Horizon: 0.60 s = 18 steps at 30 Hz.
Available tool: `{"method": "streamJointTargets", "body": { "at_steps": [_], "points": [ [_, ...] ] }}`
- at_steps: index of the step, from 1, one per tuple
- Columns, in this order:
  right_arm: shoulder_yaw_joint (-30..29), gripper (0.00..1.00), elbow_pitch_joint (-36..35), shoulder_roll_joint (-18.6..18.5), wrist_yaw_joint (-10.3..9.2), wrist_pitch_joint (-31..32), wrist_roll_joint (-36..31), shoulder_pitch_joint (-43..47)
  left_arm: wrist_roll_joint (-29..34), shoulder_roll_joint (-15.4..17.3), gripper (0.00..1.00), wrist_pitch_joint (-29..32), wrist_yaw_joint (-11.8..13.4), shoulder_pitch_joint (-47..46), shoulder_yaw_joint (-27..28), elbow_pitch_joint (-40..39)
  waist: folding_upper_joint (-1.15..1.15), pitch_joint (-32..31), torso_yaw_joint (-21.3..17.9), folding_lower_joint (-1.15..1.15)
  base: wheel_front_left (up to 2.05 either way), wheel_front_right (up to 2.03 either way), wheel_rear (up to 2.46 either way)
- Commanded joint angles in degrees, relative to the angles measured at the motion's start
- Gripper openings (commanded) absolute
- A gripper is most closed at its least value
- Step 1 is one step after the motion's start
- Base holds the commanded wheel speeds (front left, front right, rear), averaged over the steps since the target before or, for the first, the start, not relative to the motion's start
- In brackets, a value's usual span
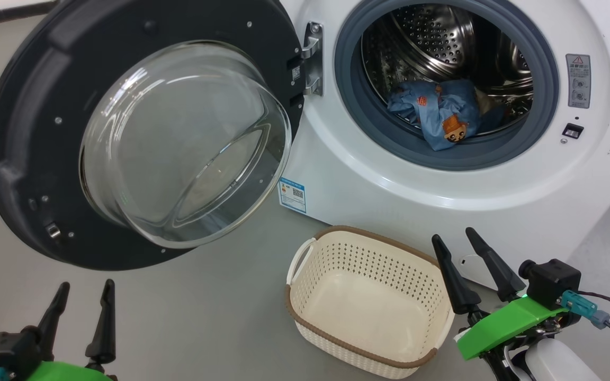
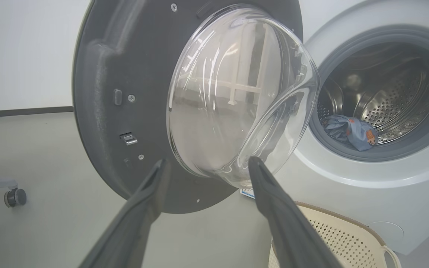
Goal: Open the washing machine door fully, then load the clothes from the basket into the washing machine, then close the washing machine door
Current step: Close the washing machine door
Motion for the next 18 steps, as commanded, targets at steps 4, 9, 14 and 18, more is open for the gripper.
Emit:
{"method": "streamJointTargets", "body": {
  "at_steps": [4, 9, 14, 18],
  "points": [
    [0.11, 1.0, -1.36, -0.31, 0.43, -0.46, 0.45, -0.89, -0.3, 2.38, 1.0, -0.61, 0.22, -1.88, 2.56, -1.5, 0.0, -0.12, -0.08, 0.0, 0.0, 0.0, 0.0],
    [-0.28, 1.0, -1.57, -0.12, 0.43, -0.46, 0.23, -0.55, -0.29, 2.37, 1.0, -0.63, 0.34, -1.92, 2.47, -1.59, 0.0, -0.26, -0.15, 0.0, 0.0, 0.0, 0.0],
    [-0.22, 1.0, -1.42, -0.36, 0.43, -0.46, -0.98, -0.38, -0.32, 2.67, 0.98, -0.65, 0.32, -2.26, 2.53, -1.63, 0.0, -0.29, -0.2, 0.0, 0.0, 0.0, 0.0],
    [-0.48, 1.0, -1.42, -0.28, 0.43, -0.46, -1.3, -0.26, -0.34, 3.08, 0.42, -0.66, 0.3, -2.7, 2.7, -1.68, 0.0, -0.32, -0.26, 0.0, 0.0, 0.0, 0.0]
  ]
}}
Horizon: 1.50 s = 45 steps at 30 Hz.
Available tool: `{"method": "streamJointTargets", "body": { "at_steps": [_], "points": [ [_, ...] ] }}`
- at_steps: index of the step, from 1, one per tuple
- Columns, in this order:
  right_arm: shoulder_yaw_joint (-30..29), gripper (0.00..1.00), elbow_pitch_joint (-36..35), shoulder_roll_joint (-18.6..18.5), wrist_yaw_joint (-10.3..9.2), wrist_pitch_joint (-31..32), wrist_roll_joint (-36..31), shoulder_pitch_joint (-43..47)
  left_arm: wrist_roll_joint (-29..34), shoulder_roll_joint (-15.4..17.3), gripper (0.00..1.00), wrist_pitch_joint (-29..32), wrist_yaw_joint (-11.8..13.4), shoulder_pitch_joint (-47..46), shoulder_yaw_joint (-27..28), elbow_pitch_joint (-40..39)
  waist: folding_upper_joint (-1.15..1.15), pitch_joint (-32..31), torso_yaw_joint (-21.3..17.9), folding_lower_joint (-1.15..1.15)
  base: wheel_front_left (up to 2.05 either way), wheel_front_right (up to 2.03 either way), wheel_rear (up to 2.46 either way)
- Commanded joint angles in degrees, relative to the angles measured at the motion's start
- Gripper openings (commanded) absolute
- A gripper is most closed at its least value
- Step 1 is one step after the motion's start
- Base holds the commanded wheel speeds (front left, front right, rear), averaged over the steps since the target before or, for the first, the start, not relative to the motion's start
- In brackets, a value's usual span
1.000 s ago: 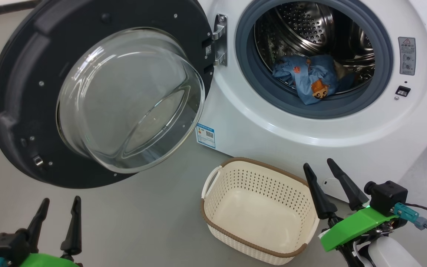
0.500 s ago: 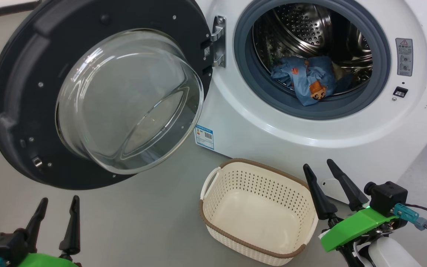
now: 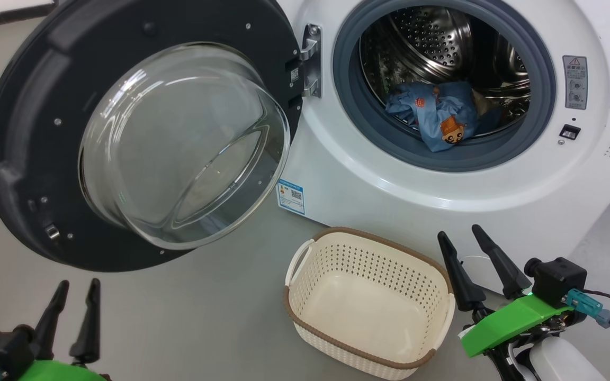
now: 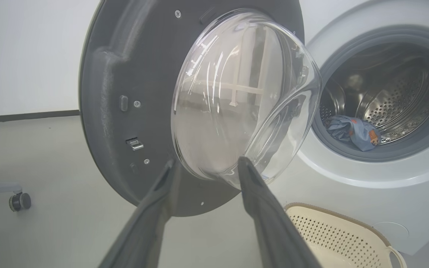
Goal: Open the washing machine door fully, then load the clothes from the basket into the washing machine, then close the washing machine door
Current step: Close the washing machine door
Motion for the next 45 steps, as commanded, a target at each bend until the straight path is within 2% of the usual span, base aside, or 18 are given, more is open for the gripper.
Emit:
{"method": "streamJointTargets", "body": {
  "at_steps": [1, 2, 10, 16, 18, 21, 25, 31, 34, 37, 45],
  "points": [
    [0.75, 1.0, -1.35, -0.34, 0.43, -0.46, -0.53, -0.31, -0.2, 2.19, 0.03, -0.65, 0.24, -2.73, 2.49, -1.81, 0.0, -0.04, -0.04, 0.0, 0.0, 0.0, 0.0],
    [0.67, 1.0, -1.37, -0.36, 0.43, -0.46, -0.56, -0.22, -0.14, 2.24, 0.0, -0.65, 0.28, -2.75, 2.43, -2.0, 0.0, -0.06, -0.05, 0.0, 0.0, 0.0, 0.0],
    [0.27, 1.0, -1.33, -0.53, 0.43, -0.46, -1.26, 0.19, -0.76, 4.55, 0.0, -0.62, -0.28, -4.91, 4.29, -4.47, 0.0, -0.05, -0.13, 0.0, 0.0, 0.0, 0.0],
    [-0.51, 1.0, -1.31, -0.93, 0.43, -0.46, -1.99, 0.77, -1.22, 8.06, 0.0, -0.56, -0.27, -7.6, 7.64, -8.58, 0.0, 0.09, -0.31, 0.0, 0.0, 0.0, 0.0],
    [-0.68, 1.0, -1.3, -0.98, 0.43, -0.46, -2.38, 0.93, -3.18, 8.49, 0.0, -0.16, -0.66, -8.61, 9.23, -9.78, 0.0, 0.2, -0.53, 0.0, 0.0, 0.0, 0.0],
    [-0.9, 1.0, -1.3, -1.02, 0.43, -0.46, -2.84, 1.02, -9.55, 7.86, 0.0, 0.67, -2.2, -10.62, 13.04, -11.3, 0.0, 0.44, -0.97, 0.0, 0.0, 0.0, 0.0],
    [-0.82, 1.0, -1.4, -1.24, 0.43, -0.46, -3.35, 0.78, -14.64, 9.7, 0.0, 2.14, -3.97, -13.43, 16.92, -10.72, 0.0, 0.97, -1.83, 0.0, 0.0, 0.0, 0.0],
    [-0.44, 1.0, -1.35, -1.66, 0.43, -0.46, -4.16, 0.02, -22.08, 13.38, 0.0, 4.07, -6.88, -19.79, 21.88, -5.24, 0.0, 1.95, -3.52, 0.0, 0.0, 0.0, 0.0],
    [-0.13, 1.0, -1.28, -1.8, 0.43, -0.46, -4.46, -0.39, -26.9, 14.09, 0.0, 5.58, -7.7, -22.95, 24.08, -1.76, 0.0, 2.32, -4.56, 0.0, 0.0, 0.0, 0.0],
    [0.36, 1.0, -1.12, -2.27, 0.43, -0.46, -4.82, -0.88, -34.47, 15.03, 0.0, 8.78, -8.61, -27.45, 26.81, 5.29, 0.0, 2.84, -5.93, 0.0, 0.0, 0.0, 0.0],
    [1.14, 1.0, -1.18, -3.99, 0.43, -0.46, -5.6, -2.31, -46.24, 16.49, 0.0, 16.02, -9.08, -34.45, 30.42, 21.74, 0.0, 4.93, -8.07, 0.0, 0.0, 0.0, 0.0]
  ]
}}
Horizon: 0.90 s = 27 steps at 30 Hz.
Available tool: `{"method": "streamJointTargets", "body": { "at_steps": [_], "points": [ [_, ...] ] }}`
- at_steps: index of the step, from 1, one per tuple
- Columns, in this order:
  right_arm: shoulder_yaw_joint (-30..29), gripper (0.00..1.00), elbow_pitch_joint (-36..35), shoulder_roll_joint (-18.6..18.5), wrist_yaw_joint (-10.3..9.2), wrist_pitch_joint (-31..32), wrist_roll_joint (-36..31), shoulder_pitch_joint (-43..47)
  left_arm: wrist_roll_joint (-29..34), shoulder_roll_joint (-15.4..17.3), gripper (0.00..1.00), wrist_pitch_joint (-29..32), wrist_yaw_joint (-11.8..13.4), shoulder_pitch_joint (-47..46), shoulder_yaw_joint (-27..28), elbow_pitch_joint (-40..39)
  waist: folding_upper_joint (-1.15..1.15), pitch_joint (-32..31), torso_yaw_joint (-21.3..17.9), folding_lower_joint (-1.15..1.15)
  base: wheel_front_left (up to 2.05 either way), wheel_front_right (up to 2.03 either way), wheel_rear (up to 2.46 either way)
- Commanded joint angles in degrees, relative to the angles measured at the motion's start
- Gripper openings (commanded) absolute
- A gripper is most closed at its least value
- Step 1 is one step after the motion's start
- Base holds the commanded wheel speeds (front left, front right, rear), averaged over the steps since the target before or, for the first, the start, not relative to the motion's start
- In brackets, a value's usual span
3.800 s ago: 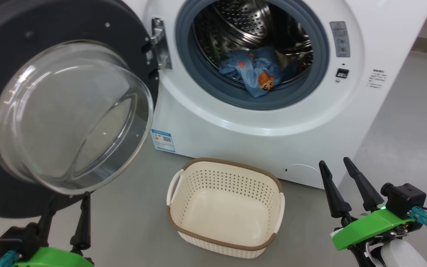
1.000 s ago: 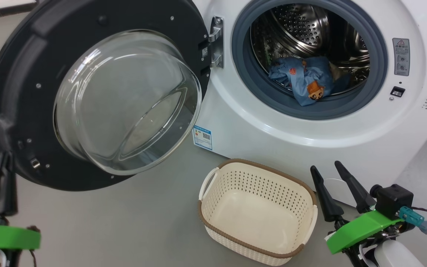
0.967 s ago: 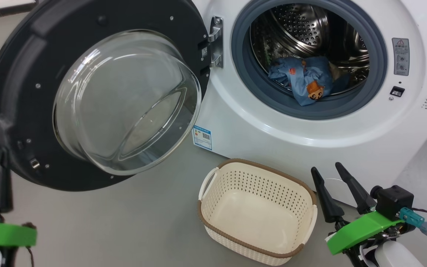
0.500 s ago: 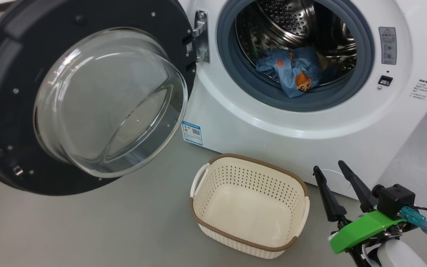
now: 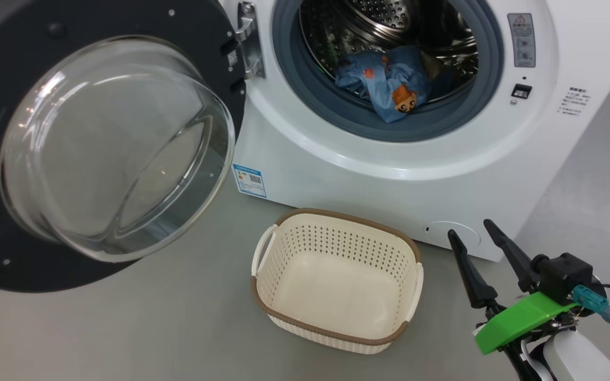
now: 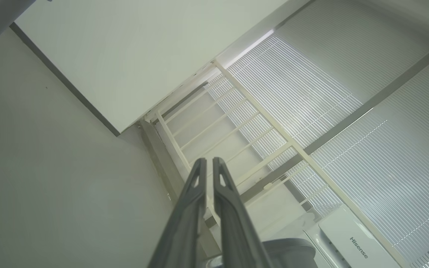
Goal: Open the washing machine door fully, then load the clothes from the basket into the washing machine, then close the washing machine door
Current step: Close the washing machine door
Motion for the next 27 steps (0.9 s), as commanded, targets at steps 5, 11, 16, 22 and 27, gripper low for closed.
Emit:
{"method": "streamJointTargets", "body": {
  "at_steps": [5, 11, 16, 22, 27],
  "points": [
    [1.55, 1.0, -0.95, -1.89, 0.43, -0.46, -1.22, -2.86, -5.58, 6.33, 0.0, 4.21, -0.37, -4.22, 4.75, 7.95, 0.0, 2.16, -2.51, 0.0, 0.0, 0.0, 0.0],
    [1.41, 1.0, -0.81, -2.81, 0.43, -0.46, -1.47, -3.18, -10.57, 7.3, 0.0, 9.08, -0.37, -6.09, 7.81, 14.18, 0.0, 3.33, -3.66, 0.0, 0.0, 0.0, 0.0],
    [1.43, 1.0, -1.03, -3.15, 0.43, -0.46, -1.73, -3.22, -11.48, 7.96, 0.0, 11.79, -0.38, -6.29, 8.05, 18.34, 0.0, 4.26, -4.38, 0.0, 0.0, 0.0, 0.0],
    [1.17, 1.0, -1.37, -3.19, 0.43, -0.1, -1.85, -3.53, -11.84, 8.14, 0.0, 13.45, -0.38, -5.59, 8.2, 20.85, 0.0, 5.07, -5.27, 0.0, 0.0, 0.0, 0.0],
    [0.7, 1.0, -2.19, -3.43, 0.43, 0.61, -2.17, -3.29, -12.62, 7.7, 0.0, 15.69, -0.38, -5.25, 8.5, 22.22, 0.0, 5.44, -5.61, 0.0, 0.0, 0.0, 0.0]
  ]
}}
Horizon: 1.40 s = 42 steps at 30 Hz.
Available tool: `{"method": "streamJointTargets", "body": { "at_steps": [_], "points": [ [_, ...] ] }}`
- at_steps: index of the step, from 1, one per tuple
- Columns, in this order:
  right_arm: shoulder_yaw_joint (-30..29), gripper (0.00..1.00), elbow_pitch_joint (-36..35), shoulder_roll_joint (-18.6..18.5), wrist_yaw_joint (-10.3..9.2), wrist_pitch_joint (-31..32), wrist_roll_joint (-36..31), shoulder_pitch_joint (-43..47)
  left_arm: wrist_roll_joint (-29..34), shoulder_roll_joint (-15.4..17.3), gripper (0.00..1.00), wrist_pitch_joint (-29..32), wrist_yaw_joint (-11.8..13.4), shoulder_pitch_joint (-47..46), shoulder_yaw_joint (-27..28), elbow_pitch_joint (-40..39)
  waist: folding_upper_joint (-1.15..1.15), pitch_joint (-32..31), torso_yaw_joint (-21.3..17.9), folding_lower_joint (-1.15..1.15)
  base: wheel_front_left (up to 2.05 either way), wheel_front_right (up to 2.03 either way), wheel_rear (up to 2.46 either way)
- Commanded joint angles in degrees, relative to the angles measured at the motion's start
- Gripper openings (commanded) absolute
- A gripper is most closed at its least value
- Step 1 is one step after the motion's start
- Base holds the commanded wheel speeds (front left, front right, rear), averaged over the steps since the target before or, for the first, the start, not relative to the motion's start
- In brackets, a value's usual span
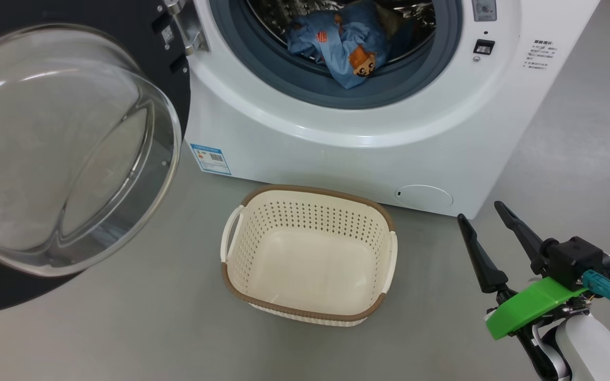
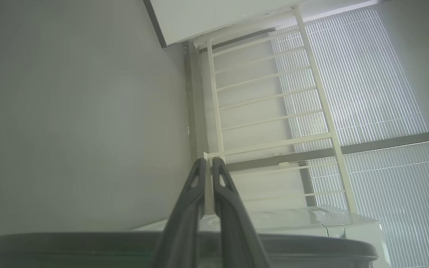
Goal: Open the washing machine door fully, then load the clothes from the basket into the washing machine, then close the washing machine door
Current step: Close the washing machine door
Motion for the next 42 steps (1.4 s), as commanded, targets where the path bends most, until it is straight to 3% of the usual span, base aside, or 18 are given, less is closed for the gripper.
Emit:
{"method": "streamJointTargets", "body": {
  "at_steps": [1, 13, 26, 42],
  "points": [
    [0.65, 1.0, -1.71, -0.88, 0.43, 0.29, -0.18, -0.94, -0.38, 4.11, 0.0, 1.2, -0.38, -0.09, 1.12, -0.46, 0.0, 0.08, -0.06, -0.01, 0.0, 0.0, 0.0],
    [0.01, 1.0, -3.04, -0.68, 0.43, 1.64, -0.87, -1.05, 0.88, 2.9, 0.0, 4.98, -0.38, -0.24, -1.07, 1.12, 0.0, 1.6, -0.29, -0.01, 0.0, 0.0, 0.0],
    [-0.14, 1.0, -1.92, 0.07, 0.43, 0.95, 0.03, -0.19, 1.41, 1.52, 0.0, 13.74, -0.38, 2.45, -3.58, -0.63, 0.0, -0.73, 0.43, -0.01, 0.0, 0.0, 0.0],
    [1.36, 1.0, 1.4, 1.38, 0.43, -0.77, 3.58, 1.37, 2.0, -1.1, 0.0, 31.25, -0.38, 12.36, -9.75, -14.91, 0.0, -5.95, 3.04, -0.01, 0.0, 0.0, 0.0]
  ]
}}
